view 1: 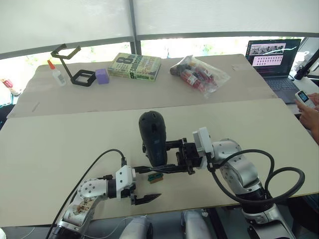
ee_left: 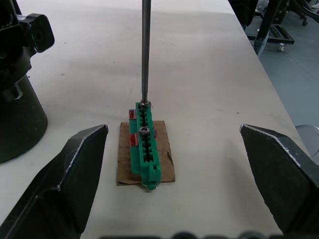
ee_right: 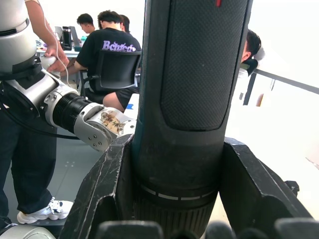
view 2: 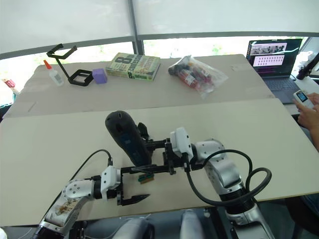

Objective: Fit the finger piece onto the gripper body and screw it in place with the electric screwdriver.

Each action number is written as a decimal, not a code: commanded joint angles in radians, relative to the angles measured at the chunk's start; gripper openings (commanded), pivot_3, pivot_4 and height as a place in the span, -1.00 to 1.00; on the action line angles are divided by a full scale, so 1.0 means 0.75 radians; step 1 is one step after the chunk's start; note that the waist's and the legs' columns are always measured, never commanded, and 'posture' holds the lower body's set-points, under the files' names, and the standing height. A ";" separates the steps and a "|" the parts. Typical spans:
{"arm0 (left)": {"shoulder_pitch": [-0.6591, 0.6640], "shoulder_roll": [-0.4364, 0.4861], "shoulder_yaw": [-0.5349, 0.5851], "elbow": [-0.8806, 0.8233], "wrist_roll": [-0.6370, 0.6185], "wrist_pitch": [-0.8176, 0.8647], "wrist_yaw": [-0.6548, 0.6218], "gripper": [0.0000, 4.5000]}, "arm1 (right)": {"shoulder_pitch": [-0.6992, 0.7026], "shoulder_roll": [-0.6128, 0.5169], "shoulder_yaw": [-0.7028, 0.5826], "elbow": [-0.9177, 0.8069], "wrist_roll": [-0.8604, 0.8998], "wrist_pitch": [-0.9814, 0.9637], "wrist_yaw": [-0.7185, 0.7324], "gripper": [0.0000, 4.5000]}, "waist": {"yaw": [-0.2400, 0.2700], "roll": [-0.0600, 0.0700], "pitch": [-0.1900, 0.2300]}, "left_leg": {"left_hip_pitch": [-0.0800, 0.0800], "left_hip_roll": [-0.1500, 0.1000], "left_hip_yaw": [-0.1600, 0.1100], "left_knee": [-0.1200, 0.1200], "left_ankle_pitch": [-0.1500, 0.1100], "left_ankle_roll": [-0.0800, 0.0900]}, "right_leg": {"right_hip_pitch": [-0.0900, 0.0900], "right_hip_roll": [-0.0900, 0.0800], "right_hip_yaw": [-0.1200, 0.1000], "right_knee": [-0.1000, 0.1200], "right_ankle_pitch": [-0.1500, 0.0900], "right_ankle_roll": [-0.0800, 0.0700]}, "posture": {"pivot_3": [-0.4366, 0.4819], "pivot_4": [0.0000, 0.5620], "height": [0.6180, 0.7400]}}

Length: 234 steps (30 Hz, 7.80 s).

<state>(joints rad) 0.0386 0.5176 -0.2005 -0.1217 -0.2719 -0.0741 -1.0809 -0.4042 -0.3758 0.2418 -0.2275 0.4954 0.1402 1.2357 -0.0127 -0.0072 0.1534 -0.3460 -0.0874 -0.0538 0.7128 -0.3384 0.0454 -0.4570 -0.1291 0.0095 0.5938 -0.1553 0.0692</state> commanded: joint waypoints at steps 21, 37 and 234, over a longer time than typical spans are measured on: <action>0.017 0.001 -0.030 0.016 0.011 -0.016 -0.013 1.00 | -0.016 0.016 -0.001 -0.018 0.022 -0.002 -0.001 -0.12 | 0.000 0.000 0.000 | 0.000 0.000 0.000 0.000 0.000 0.000 | 0.000 0.000 0.000 0.000 0.000 0.000 | -0.05 -0.47 1.00; 0.019 -0.008 -0.025 0.070 0.014 -0.068 -0.007 1.00 | -0.010 0.021 0.008 -0.033 0.025 -0.010 -0.014 -0.12 | 0.000 0.000 0.000 | 0.000 0.000 0.000 0.000 0.000 0.000 | 0.000 0.000 0.000 0.000 0.000 0.000 | -0.05 -0.47 1.00; -0.369 -0.160 0.131 0.251 0.001 0.094 0.129 0.25 | -0.401 0.176 0.036 0.250 -0.099 0.236 -0.191 -0.12 | -0.036 -0.002 0.002 | -0.003 0.000 -0.001 0.000 0.001 -0.001 | -0.003 0.000 -0.002 0.001 0.000 -0.001 | -0.05 -0.47 1.00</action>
<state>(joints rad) -0.2353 0.4009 -0.0972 0.1302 -0.2612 0.0212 -0.9808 -0.7318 -0.2265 0.2303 -0.0694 0.4648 0.3119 1.0899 -0.0395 -0.0087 0.1545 -0.3480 -0.0877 -0.0546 0.7130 -0.3378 0.0445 -0.4594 -0.1288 0.0081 0.5946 -0.1551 0.0687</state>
